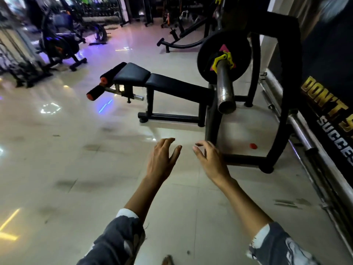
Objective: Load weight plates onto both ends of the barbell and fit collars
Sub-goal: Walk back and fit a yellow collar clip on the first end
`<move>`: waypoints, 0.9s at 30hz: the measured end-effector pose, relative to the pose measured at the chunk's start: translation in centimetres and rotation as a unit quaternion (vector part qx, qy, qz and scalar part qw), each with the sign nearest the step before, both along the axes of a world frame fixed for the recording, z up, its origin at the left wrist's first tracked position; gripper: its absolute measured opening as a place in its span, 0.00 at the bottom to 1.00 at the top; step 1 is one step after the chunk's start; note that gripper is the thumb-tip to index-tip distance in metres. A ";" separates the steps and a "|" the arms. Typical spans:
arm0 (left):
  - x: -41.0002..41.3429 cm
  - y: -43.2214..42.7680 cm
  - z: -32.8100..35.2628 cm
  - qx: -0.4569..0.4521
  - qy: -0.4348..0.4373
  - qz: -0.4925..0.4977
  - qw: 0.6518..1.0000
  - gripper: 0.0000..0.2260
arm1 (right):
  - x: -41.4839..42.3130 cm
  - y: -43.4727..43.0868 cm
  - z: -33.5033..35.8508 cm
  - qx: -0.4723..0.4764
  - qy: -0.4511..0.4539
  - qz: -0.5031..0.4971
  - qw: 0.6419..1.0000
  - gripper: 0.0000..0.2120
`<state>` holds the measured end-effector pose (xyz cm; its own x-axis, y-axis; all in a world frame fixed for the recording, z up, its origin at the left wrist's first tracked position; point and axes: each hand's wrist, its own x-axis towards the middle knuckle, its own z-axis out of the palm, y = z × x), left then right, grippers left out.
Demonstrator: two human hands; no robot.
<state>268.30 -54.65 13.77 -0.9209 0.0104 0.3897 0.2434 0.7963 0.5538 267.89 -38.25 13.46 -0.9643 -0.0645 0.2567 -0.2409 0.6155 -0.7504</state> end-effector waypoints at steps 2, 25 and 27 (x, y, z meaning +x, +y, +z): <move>0.7 -3.1 -1.8 -0.016 -0.035 0.023 0.999 0.16 | -0.5 -2.7 -1.1 0.026 -0.025 0.029 0.999 0.15; -3.4 -50.1 -11.8 0.007 -0.185 0.316 0.931 0.17 | -13.3 -53.5 -9.7 0.230 -0.113 0.309 0.916 0.17; -5.5 -53.6 -12.6 0.011 -0.199 0.320 0.926 0.17 | -15.7 -57.3 -10.5 0.233 -0.118 0.318 0.911 0.16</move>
<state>262.83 -108.29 1.22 -0.8066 -0.5910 0.0105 -0.5017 0.6939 0.5165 252.15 -95.54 2.96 -0.7186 -0.6787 -0.1515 -0.5259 0.6729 -0.5202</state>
